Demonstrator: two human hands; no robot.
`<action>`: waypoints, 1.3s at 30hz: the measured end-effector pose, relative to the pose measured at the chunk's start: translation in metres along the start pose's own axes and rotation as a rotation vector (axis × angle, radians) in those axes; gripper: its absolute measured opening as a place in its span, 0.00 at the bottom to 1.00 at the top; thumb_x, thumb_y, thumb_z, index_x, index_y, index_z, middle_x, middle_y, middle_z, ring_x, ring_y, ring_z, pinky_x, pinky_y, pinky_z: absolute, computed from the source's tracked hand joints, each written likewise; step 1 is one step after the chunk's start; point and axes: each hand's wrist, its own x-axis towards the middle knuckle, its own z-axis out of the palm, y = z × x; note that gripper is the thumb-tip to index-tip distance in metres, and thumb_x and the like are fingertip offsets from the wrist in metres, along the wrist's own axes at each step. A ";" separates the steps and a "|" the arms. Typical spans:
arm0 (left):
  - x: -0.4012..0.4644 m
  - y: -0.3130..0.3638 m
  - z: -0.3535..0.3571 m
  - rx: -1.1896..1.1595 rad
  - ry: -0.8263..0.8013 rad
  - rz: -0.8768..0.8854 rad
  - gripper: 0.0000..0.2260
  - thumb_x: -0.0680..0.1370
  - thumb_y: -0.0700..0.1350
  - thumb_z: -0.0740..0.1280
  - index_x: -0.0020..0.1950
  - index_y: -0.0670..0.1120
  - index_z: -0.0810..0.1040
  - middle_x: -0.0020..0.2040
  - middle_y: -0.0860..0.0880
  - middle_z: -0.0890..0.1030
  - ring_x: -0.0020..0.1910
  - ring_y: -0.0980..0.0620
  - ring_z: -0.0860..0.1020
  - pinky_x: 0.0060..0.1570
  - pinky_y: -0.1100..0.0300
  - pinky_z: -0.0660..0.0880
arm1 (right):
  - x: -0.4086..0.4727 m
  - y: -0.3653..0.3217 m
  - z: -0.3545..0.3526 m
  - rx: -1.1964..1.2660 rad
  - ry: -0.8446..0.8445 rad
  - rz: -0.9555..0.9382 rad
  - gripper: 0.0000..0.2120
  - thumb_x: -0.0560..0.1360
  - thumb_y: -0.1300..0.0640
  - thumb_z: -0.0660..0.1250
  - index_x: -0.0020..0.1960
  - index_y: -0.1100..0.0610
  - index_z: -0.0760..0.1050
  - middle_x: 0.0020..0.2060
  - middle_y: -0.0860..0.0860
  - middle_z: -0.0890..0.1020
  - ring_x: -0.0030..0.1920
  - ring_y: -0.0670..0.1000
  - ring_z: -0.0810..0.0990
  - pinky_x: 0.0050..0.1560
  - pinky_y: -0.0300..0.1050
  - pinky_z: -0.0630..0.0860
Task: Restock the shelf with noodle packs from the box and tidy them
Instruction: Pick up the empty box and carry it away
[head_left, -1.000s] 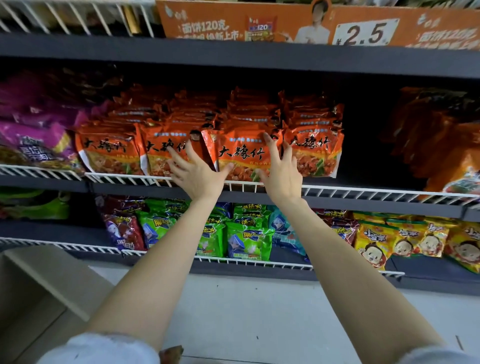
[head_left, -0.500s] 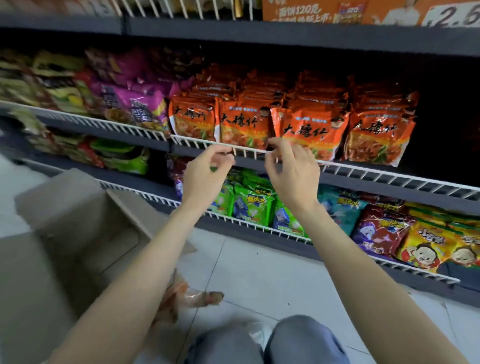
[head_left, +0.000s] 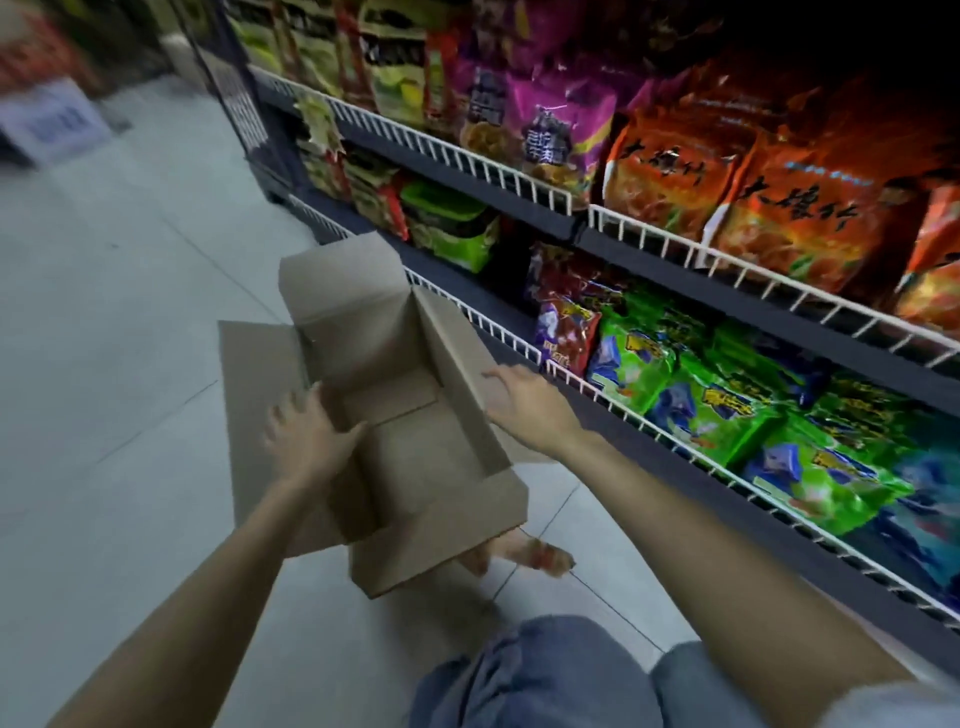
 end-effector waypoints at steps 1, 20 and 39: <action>0.010 -0.008 0.008 -0.005 -0.025 -0.055 0.39 0.73 0.61 0.68 0.76 0.46 0.55 0.76 0.38 0.55 0.74 0.35 0.54 0.71 0.39 0.53 | 0.013 0.003 0.012 0.002 -0.045 0.033 0.26 0.77 0.48 0.65 0.72 0.53 0.63 0.68 0.55 0.70 0.66 0.58 0.70 0.61 0.50 0.69; 0.033 -0.036 0.000 -0.545 -0.283 -0.498 0.26 0.76 0.37 0.63 0.73 0.50 0.65 0.59 0.45 0.76 0.52 0.44 0.76 0.50 0.50 0.78 | 0.066 -0.017 0.022 0.073 -0.363 0.315 0.32 0.75 0.68 0.55 0.75 0.51 0.50 0.51 0.58 0.78 0.43 0.55 0.73 0.43 0.46 0.67; -0.070 0.093 -0.246 -0.018 -0.686 0.049 0.21 0.75 0.43 0.66 0.65 0.40 0.65 0.58 0.42 0.78 0.53 0.40 0.77 0.48 0.53 0.72 | -0.141 -0.106 -0.211 0.245 -0.295 0.940 0.21 0.74 0.54 0.70 0.62 0.62 0.72 0.57 0.61 0.79 0.60 0.60 0.75 0.58 0.50 0.72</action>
